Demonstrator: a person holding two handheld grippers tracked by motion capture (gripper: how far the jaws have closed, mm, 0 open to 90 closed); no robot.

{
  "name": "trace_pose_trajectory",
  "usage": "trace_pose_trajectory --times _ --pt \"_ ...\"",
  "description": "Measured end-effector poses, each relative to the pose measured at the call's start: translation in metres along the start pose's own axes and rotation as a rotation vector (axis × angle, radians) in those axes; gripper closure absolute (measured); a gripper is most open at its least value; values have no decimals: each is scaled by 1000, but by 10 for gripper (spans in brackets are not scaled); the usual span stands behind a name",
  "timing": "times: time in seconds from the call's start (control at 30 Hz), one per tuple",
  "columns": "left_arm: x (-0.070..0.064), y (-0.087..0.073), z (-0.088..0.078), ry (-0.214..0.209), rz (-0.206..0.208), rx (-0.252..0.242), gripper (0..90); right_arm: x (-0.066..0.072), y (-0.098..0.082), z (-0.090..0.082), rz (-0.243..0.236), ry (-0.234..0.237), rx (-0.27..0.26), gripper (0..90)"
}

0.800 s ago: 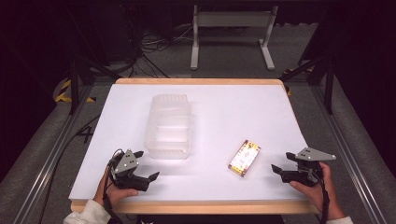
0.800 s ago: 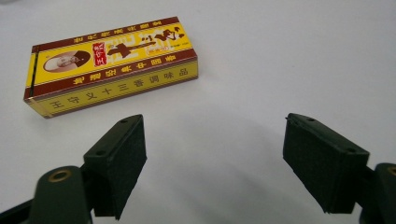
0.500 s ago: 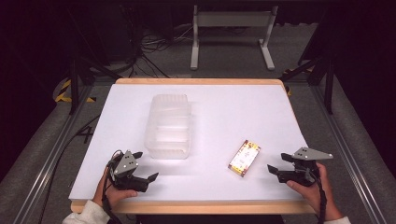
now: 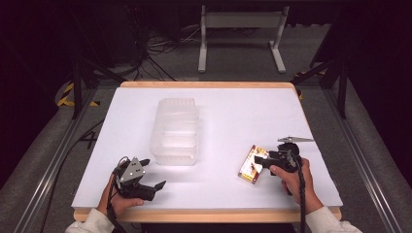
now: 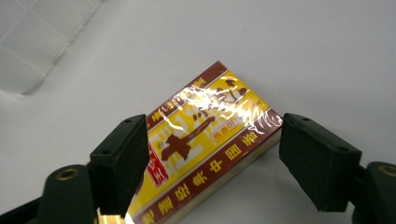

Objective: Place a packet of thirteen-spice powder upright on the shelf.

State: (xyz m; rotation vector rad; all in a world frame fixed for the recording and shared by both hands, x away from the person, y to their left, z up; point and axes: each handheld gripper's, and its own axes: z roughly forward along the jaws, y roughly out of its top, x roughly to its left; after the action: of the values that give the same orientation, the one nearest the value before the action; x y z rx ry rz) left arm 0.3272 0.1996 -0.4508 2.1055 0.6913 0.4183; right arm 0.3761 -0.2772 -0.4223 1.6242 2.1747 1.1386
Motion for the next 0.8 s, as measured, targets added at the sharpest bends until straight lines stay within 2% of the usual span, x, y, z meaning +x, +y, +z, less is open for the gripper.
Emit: trace_pose_trajectory --times 0.03,0.13,0.17,0.2,0.23,0.27,0.3,0.37,0.43,0.5,0.57,0.6,0.7,0.77,0.8 --pt "0 0 0 0 0 0 73 0 0 0 0 0 0 244" --pt "1 0 1 -7 3 4 72 12 18 16 -31 -3 27 203" --pt "1 0 1 -7 3 4 72 12 18 16 -31 -3 27 203" --pt "0 0 1 -10 3 5 72 16 23 21 -41 -7 43 201" --pt "0 0 1 -11 3 4 72 25 32 29 -69 -25 51 200" --pt "0 0 1 -11 3 4 72 25 32 29 -69 -25 51 200" --pt "0 -1 1 -12 0 3 72 34 37 39 -97 -22 93 197" --pt "1 -1 0 -16 0 0 71 38 38 44 -115 -25 113 195" --pt "0 -1 0 -14 -6 -4 69 46 41 53 -142 -60 130 198" --pt "0 -1 0 -14 2 -1 69 53 42 58 -190 -93 141 203" --pt "0 -2 -1 -14 -2 -2 67 59 41 61 -221 -94 160 195" --pt "0 -2 0 -13 -4 -1 66 63 40 64 -254 -103 177 190" --pt "-1 -1 1 -14 -2 6 66 72 40 71 -319 -136 196 224" --pt "-1 -1 1 -15 1 10 65 75 41 72 -334 -142 185 318" --pt "-1 -1 1 -13 1 12 65 76 42 72 -336 -132 182 321"
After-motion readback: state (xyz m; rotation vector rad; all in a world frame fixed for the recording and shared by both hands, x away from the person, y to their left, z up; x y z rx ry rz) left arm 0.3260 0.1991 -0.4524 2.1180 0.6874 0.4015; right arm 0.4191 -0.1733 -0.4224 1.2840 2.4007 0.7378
